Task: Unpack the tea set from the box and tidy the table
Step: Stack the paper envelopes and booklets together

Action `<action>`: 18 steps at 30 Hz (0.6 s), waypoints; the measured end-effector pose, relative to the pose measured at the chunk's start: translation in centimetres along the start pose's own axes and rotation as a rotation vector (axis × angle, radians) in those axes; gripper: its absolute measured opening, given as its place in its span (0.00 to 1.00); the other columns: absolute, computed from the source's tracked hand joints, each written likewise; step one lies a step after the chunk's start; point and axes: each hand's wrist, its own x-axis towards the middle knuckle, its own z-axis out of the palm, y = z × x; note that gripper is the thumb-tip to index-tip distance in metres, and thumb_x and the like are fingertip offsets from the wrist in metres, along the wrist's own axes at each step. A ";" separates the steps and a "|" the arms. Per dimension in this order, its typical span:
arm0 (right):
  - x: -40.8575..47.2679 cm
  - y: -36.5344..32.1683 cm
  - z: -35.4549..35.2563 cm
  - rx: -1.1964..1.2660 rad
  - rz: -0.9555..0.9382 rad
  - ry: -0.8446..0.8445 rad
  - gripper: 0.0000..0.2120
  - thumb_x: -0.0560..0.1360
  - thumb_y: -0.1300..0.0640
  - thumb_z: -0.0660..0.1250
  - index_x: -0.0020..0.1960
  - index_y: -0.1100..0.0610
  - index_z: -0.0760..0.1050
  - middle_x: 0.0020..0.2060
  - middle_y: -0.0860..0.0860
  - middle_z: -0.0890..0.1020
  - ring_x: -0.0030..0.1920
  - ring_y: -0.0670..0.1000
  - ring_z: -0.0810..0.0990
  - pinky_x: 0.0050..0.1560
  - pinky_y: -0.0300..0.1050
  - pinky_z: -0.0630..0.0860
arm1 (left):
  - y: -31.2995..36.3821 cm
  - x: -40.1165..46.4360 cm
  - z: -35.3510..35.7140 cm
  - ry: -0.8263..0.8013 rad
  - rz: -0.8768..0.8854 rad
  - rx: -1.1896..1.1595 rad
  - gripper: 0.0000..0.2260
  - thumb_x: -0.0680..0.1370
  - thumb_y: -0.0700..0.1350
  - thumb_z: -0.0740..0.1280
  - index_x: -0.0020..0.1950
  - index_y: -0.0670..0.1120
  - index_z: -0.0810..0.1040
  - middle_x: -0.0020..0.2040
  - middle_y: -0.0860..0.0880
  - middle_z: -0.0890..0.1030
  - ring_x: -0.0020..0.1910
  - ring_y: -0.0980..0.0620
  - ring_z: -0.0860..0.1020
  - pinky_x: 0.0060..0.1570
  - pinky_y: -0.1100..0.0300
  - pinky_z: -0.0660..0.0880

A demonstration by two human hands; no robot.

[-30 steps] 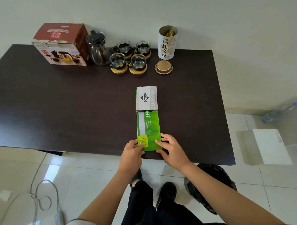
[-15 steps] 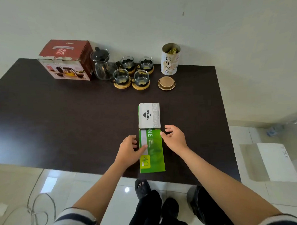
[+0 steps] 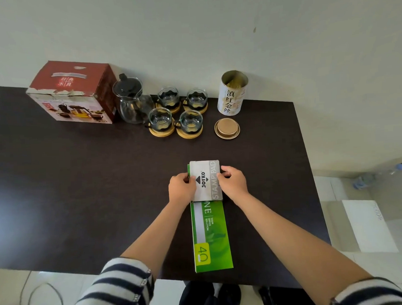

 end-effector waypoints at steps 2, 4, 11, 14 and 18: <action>0.1 -0.3 0.1 0.007 -0.019 -0.018 0.16 0.77 0.57 0.64 0.65 0.53 0.75 0.54 0.51 0.80 0.55 0.51 0.79 0.54 0.44 0.74 | 0.1 0.1 0.0 0.013 -0.021 -0.019 0.08 0.78 0.43 0.64 0.51 0.41 0.81 0.44 0.47 0.81 0.43 0.51 0.75 0.43 0.59 0.70; 0.1 -0.4 0.2 0.005 -0.030 -0.037 0.17 0.78 0.57 0.64 0.66 0.52 0.75 0.54 0.51 0.80 0.55 0.50 0.79 0.54 0.44 0.75 | 0.1 0.2 0.1 0.018 -0.037 -0.036 0.09 0.78 0.42 0.63 0.54 0.41 0.80 0.48 0.47 0.81 0.44 0.52 0.75 0.44 0.60 0.69; 0.2 -0.8 0.4 -0.009 -0.024 -0.057 0.17 0.78 0.55 0.63 0.66 0.50 0.74 0.53 0.51 0.80 0.52 0.49 0.79 0.51 0.44 0.76 | -0.1 0.3 0.1 0.021 -0.078 -0.058 0.10 0.78 0.44 0.64 0.55 0.44 0.80 0.47 0.50 0.81 0.45 0.53 0.76 0.45 0.60 0.70; -0.2 -0.9 0.4 -0.054 0.042 -0.028 0.15 0.77 0.55 0.65 0.63 0.56 0.75 0.53 0.53 0.81 0.54 0.52 0.80 0.52 0.45 0.75 | 0.0 0.1 0.1 0.068 -0.146 -0.073 0.09 0.76 0.46 0.66 0.52 0.44 0.82 0.42 0.51 0.80 0.44 0.53 0.76 0.44 0.60 0.71; -0.6 -1.4 0.9 -0.030 0.178 -0.009 0.10 0.74 0.59 0.65 0.47 0.65 0.81 0.44 0.57 0.84 0.44 0.54 0.83 0.39 0.45 0.76 | 0.0 -0.1 0.2 0.051 -0.193 -0.096 0.08 0.75 0.48 0.68 0.43 0.45 0.82 0.36 0.51 0.80 0.42 0.50 0.79 0.39 0.60 0.72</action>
